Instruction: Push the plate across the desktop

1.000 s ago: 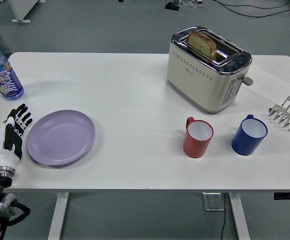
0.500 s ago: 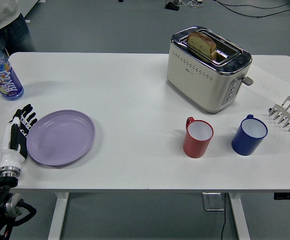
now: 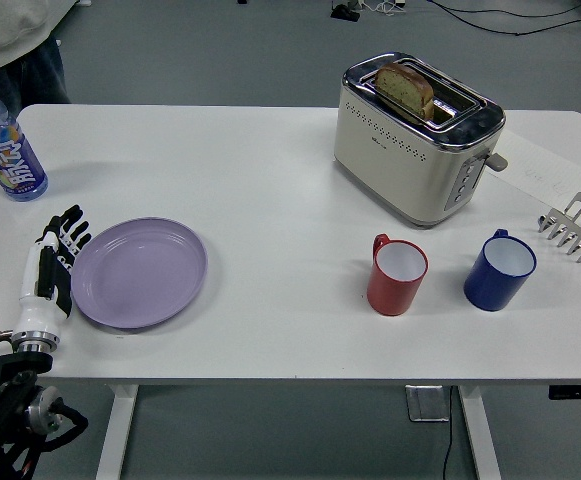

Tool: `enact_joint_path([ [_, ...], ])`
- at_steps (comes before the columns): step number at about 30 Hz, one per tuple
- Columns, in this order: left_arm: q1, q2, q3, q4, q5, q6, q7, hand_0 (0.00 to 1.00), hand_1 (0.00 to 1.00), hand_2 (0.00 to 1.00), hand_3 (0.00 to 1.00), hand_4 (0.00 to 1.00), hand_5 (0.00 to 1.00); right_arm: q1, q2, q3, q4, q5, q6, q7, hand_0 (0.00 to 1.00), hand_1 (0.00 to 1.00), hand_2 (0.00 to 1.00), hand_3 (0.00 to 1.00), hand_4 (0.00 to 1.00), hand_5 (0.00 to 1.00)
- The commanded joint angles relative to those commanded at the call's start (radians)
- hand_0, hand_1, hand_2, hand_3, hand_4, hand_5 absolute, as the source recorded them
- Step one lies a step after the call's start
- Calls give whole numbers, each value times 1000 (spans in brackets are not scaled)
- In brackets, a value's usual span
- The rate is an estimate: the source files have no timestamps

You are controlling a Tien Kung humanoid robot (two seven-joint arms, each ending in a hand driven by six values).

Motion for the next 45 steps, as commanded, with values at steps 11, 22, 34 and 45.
enact_joint_path([
  [11,2,-39,-15,-15,20,12,-5,862,894,902,803,506,998,-2,-1,-6,0,5,0,1,668,657,736,691,299,307],
  [22,5,-62,-17,-15,34,21,-9,864,896,905,798,504,998,-7,-3,-2,0,1,1,0,669,657,737,691,299,308],
  [34,7,-62,8,-12,34,32,-16,868,899,908,797,501,998,-13,-3,-5,0,1,1,0,668,658,736,692,300,309],
  [45,-10,-62,21,-9,32,42,-21,870,900,908,791,498,998,-8,-4,-7,0,1,2,2,668,656,736,691,300,309],
])
